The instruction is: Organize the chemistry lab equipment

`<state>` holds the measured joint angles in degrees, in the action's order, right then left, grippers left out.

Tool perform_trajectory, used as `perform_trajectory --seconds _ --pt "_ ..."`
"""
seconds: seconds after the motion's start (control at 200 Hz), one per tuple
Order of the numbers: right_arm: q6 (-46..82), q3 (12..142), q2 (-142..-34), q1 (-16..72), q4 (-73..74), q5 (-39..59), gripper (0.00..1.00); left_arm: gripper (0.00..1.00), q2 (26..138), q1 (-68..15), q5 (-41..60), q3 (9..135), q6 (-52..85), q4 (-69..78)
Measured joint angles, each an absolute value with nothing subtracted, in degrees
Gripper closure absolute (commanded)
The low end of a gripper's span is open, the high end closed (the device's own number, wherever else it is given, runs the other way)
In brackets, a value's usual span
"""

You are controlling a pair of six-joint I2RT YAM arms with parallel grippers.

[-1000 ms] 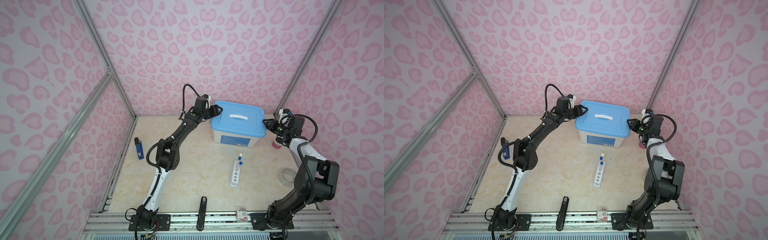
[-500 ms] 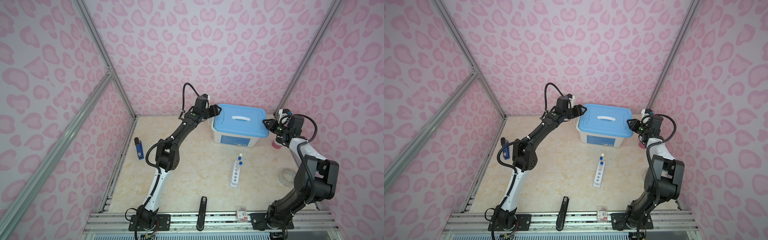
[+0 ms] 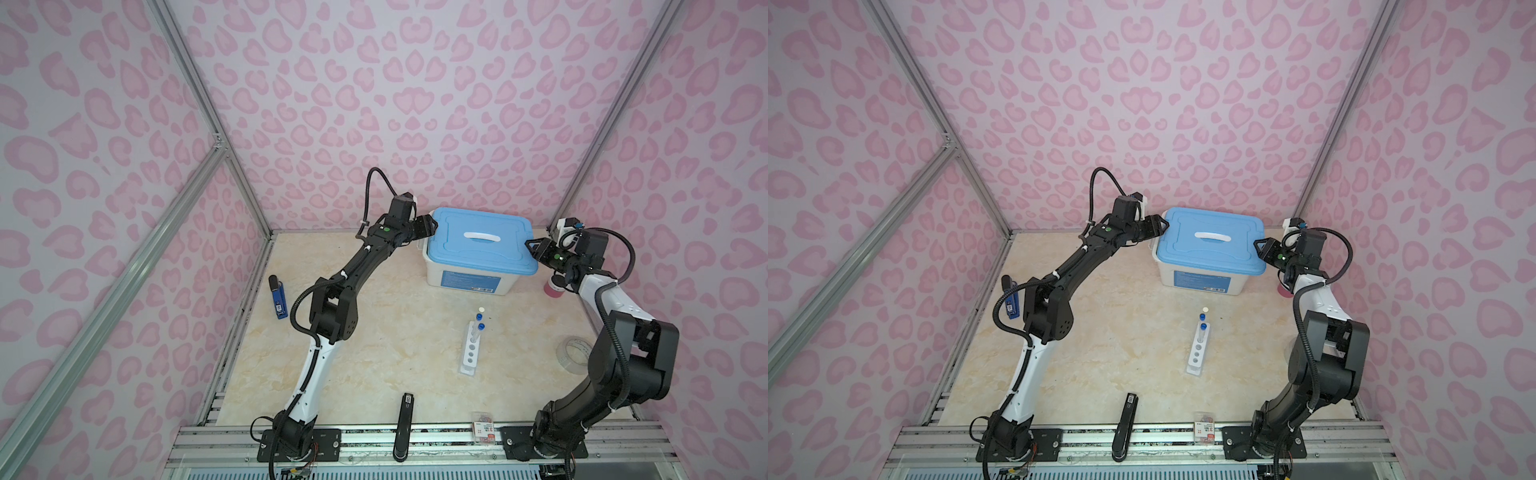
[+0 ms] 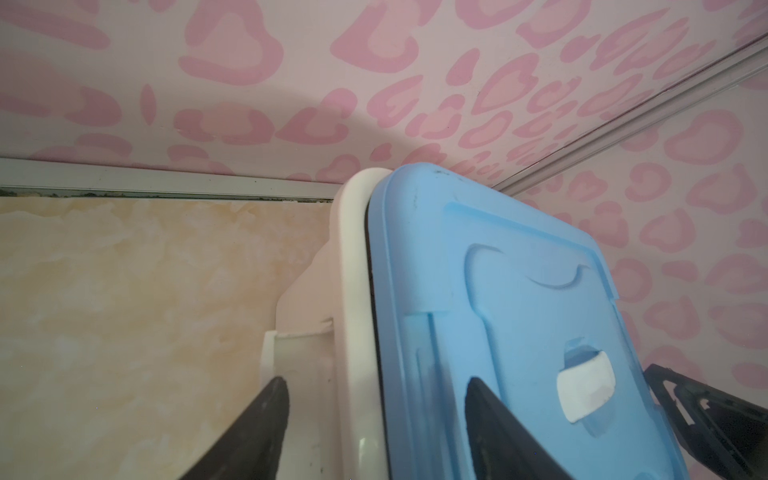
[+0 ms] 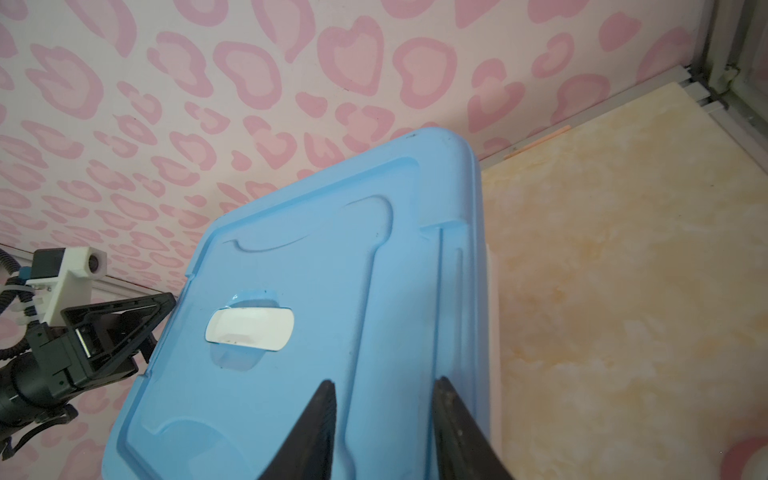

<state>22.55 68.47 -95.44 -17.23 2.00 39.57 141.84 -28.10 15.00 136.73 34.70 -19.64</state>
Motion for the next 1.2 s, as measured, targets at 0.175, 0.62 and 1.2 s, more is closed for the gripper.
perform_trajectory --seconds 0.175,0.62,1.2 --pt "20.05 70.04 -94.8 -17.19 -1.17 37.3 0.53 0.3 141.82 -28.08 14.94 136.22 33.15 -19.27" --pt "16.84 72.14 -95.5 -16.8 -5.89 34.33 0.45 0.28 141.32 -27.42 14.9 135.87 32.53 -19.66" --pt "15.57 73.19 -97.86 -15.64 -7.16 33.95 0.46 0.27 140.88 -25.36 22.26 132.84 31.88 -16.82"
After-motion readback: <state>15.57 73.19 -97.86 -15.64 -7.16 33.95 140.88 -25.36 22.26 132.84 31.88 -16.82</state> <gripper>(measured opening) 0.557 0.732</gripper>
